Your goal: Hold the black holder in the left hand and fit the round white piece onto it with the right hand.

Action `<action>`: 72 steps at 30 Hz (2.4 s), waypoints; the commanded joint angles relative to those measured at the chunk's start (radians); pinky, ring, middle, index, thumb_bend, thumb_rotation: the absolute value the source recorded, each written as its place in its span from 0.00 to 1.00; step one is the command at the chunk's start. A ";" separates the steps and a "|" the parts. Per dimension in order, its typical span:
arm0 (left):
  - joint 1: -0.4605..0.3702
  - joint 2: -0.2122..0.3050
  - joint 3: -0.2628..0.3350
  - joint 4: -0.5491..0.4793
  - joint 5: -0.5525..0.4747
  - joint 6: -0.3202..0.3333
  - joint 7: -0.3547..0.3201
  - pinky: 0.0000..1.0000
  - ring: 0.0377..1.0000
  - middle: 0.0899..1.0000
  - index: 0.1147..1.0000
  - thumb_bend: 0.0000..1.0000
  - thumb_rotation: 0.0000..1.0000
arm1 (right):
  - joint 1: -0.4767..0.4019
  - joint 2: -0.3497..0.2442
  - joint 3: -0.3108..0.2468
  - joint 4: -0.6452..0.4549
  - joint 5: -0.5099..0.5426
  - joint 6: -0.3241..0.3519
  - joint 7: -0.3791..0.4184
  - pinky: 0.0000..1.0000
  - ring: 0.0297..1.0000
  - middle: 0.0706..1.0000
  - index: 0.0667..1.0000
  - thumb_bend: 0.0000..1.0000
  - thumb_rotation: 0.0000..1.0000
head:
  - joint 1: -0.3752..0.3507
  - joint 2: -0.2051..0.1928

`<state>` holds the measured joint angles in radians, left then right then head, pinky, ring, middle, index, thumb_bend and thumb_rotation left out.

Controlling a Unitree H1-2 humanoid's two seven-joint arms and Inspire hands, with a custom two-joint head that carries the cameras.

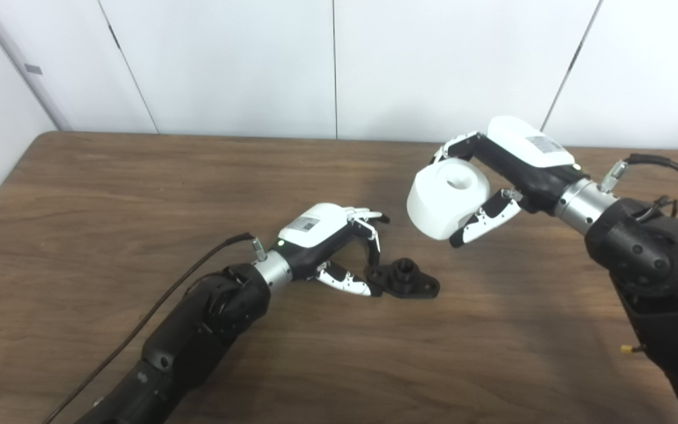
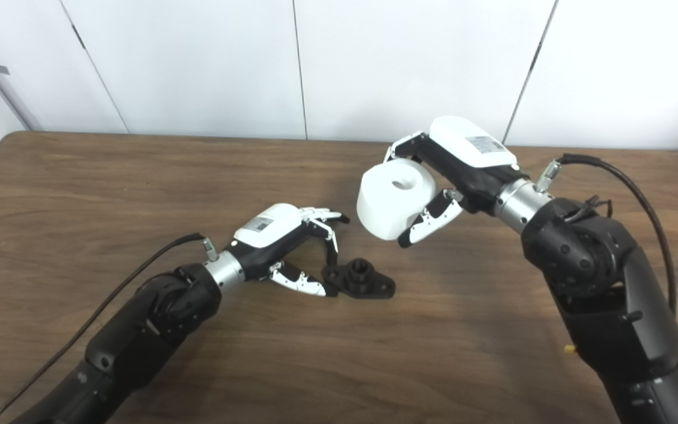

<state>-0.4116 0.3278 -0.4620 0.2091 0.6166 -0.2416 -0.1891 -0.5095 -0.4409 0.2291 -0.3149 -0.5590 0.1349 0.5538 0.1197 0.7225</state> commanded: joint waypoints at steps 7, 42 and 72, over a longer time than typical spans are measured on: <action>0.004 -0.016 -0.023 0.018 0.029 0.021 -0.034 0.89 0.91 0.89 0.43 0.52 0.06 | -0.034 0.002 -0.011 -0.025 -0.001 -0.006 -0.023 0.68 0.73 0.66 0.44 0.52 0.14 | -0.001 0.003; 0.006 -0.016 -0.029 0.028 0.031 0.009 -0.026 0.89 0.91 0.88 0.42 0.52 0.06 | -0.011 -0.009 0.064 -0.001 -0.038 -0.025 -0.009 0.68 0.73 0.66 0.44 0.53 0.14 | 0.001 0.008; 0.007 -0.021 -0.032 0.017 0.029 0.034 -0.038 0.91 0.91 0.88 0.42 0.52 0.06 | 0.004 0.027 0.131 0.073 -0.098 -0.082 -0.014 0.74 0.73 0.66 0.44 0.53 0.14 | 0.008 0.014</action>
<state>-0.4118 0.3077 -0.4715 0.2142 0.6212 -0.2309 -0.1785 -0.4735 -0.4181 0.3594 -0.2350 -0.6530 0.0753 0.5534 0.1273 0.7363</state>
